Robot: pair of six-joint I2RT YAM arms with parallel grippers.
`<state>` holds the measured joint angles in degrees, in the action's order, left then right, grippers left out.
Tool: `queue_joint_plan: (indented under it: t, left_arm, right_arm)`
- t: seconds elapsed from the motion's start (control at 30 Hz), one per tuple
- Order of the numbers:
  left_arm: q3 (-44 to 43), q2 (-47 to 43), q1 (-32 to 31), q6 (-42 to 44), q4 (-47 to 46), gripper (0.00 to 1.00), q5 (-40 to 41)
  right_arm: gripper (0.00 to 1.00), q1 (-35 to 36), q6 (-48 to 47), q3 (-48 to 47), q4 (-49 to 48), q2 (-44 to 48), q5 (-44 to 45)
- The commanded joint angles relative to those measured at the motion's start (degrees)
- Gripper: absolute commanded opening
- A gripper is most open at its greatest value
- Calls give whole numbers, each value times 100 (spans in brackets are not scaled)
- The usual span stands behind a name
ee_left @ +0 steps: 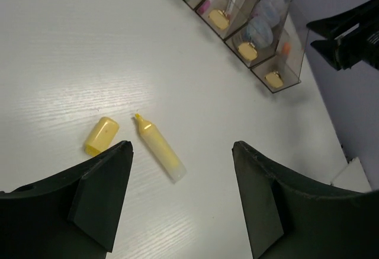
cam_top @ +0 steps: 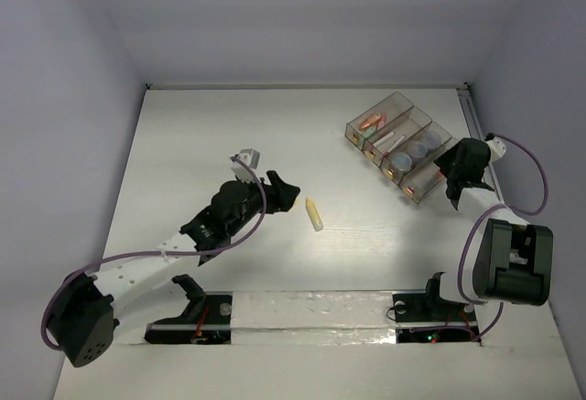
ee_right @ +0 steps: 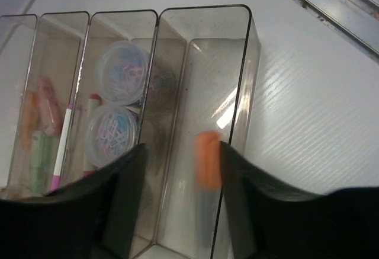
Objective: Sort the stationery into containers
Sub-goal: Place the pen in the storage box, then pick up the pen from the center of the board.
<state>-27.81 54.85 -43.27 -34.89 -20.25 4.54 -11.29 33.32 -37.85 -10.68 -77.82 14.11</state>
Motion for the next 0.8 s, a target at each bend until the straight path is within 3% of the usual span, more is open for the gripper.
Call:
queue_joint_plan:
  t: [0.0,0.13,0.3,0.37,0.4,0.43,0.47,0.53,0.63,0.77]
  left_arm:
    - [-180,253,-234,97,-155,65,346]
    - [-356,579,-498,123,-41,60,601]
    - [-690,1097,-964,176,302,52,1118]
    - [-866,1369,-1104,167,468,43,1286]
    - [-936,1475,-1244,150,522,39,1452]
    - [-1058,1572,-1315,106,574,26,1532]
    - [-1120,1790,-1377,80,688,18,1620]
    - [-1322,1994,-1482,1,812,0,1866]
    - [-1507,2363,-1562,-175,935,0,2069]
    - [-1806,2837,-1615,-465,1225,3,2271]
  right_arm:
    - [61,-40,34,-302,-216,-22,-5]
    - [77,-40,43,-294,-215,82,-4]
    - [80,-40,17,-215,-233,653,-416]
    - [72,-40,43,-118,-381,1108,-1029]
    - [46,-40,78,4,-443,1277,-1268]
    - [23,-40,113,75,-522,1452,-1566]
    - [5,21,165,136,-628,1611,-1830]
    - [0,214,131,207,-594,1989,-2542]
    - [0,486,201,304,-523,2288,-3387]
    - [0,1320,43,523,-225,2605,-3617]
